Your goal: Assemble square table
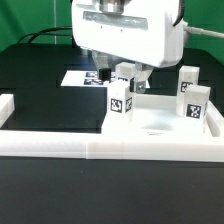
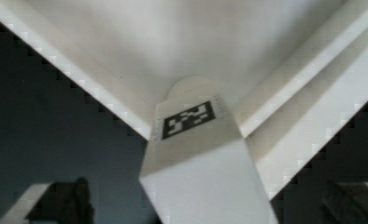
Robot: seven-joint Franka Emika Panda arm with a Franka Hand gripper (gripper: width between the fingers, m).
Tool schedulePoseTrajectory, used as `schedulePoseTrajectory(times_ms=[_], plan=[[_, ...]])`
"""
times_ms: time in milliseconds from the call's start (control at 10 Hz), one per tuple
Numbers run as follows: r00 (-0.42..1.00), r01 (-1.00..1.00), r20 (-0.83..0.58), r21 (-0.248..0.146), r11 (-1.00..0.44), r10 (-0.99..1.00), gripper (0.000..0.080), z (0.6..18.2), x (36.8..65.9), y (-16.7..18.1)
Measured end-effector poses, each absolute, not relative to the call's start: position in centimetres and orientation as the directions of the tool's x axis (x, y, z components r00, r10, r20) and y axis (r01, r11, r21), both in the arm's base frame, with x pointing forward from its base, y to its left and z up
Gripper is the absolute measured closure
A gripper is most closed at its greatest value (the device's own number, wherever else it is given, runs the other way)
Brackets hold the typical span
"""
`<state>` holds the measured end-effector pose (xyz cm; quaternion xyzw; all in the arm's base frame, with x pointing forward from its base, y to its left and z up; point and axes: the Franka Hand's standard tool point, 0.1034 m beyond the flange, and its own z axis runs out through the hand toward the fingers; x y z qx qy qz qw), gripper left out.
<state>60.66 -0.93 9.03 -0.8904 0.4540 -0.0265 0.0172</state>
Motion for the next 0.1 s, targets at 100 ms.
schedulePoseTrajectory(times_ms=[100], plan=[[0.588, -0.806, 0.033, -0.060, -0.588, -0.808, 0.0151, 9.35, 60.78, -0.76]])
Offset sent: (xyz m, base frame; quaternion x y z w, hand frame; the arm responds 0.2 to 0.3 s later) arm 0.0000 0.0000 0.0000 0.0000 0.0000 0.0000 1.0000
